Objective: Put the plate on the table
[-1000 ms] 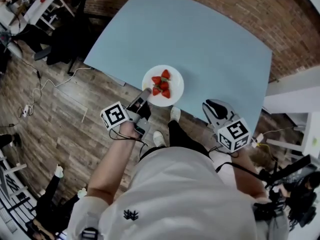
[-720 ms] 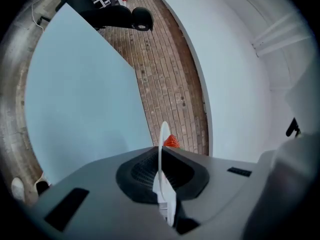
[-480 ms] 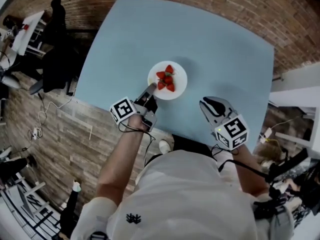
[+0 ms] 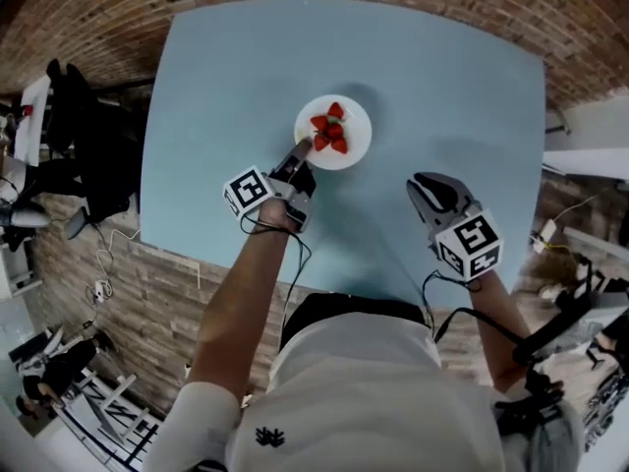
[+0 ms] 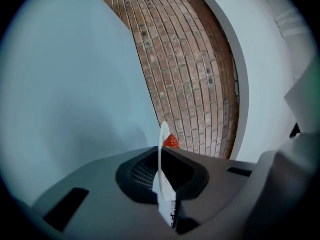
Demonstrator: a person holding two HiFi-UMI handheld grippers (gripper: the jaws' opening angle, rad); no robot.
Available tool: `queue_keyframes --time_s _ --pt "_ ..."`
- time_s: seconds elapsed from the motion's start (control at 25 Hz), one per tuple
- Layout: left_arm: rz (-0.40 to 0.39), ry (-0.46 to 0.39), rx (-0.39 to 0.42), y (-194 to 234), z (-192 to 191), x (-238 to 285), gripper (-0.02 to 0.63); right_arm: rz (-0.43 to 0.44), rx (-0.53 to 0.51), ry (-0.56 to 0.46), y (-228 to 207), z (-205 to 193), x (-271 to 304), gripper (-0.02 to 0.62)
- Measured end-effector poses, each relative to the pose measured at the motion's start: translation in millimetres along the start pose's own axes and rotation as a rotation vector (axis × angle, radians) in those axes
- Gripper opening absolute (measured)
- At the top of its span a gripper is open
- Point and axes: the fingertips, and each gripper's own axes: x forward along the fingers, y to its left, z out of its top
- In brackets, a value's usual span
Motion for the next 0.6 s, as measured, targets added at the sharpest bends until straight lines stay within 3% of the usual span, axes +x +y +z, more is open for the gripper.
queue_keyframes --time_s 0.32,0.6 --pt "0.073 0.076 0.068 29 6 93 0.011 -0.050 0.127 0.019 -40 -34 -24 0.063" --pt "0.112 0.128 0.093 36 1 126 0.011 -0.088 0.183 0.018 -60 -51 -36 0.063"
